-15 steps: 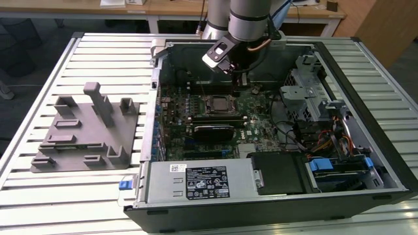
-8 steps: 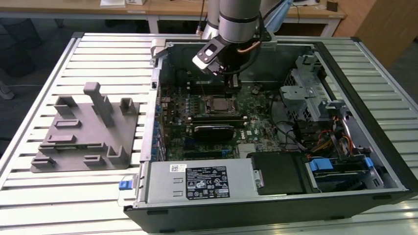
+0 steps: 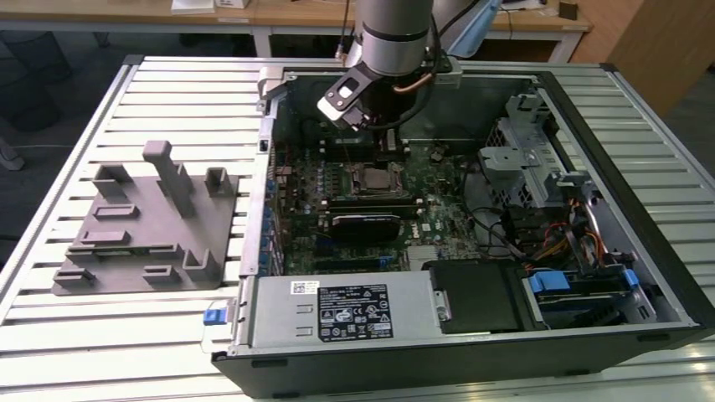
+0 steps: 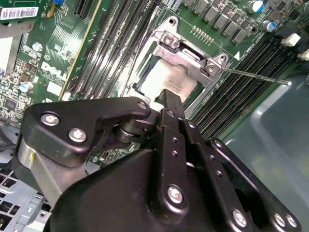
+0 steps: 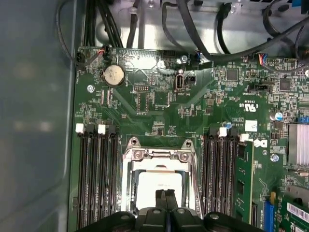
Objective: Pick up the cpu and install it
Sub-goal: 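Close the cpu cover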
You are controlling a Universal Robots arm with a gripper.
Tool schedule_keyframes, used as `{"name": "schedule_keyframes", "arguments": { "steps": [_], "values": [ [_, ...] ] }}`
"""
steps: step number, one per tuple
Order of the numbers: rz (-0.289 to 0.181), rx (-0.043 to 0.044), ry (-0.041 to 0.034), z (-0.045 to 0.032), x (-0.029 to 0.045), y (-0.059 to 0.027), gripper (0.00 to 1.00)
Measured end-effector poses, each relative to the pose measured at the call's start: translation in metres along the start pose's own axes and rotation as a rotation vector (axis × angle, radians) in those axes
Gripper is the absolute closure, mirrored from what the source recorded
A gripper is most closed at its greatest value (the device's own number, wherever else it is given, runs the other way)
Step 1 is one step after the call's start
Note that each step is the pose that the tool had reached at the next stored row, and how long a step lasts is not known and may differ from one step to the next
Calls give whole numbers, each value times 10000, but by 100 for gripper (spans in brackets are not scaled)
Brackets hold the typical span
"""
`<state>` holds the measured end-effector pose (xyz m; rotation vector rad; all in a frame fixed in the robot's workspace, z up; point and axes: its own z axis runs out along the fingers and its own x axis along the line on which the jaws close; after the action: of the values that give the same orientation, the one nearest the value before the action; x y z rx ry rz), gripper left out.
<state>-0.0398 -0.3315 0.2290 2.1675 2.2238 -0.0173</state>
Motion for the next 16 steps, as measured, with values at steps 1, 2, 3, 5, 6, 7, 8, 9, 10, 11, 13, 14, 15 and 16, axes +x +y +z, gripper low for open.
{"name": "schedule_keyframes", "arguments": {
  "steps": [1,2,3,5,6,7,8,9,10,11,13,14,15,16],
  "values": [
    [0,-1,2,2,0,0,89],
    [1,-2,4,5,0,-3,89],
    [2,-2,4,9,1,-13,89],
    [1,-2,3,21,2,-57,89],
    [1,-1,2,28,3,-87,89],
    [0,-1,2,35,4,-112,89],
    [1,-2,3,43,5,-136,89],
    [2,-2,4,52,6,-157,89],
    [2,-3,5,62,7,-175,89],
    [1,-1,2,74,8,-190,89],
    [1,-2,3,99,9,-208,89],
    [2,-1,3,111,10,-213,89],
    [1,-2,3,123,10,-216,89],
    [1,-2,3,136,10,-220,89]
  ]
}}
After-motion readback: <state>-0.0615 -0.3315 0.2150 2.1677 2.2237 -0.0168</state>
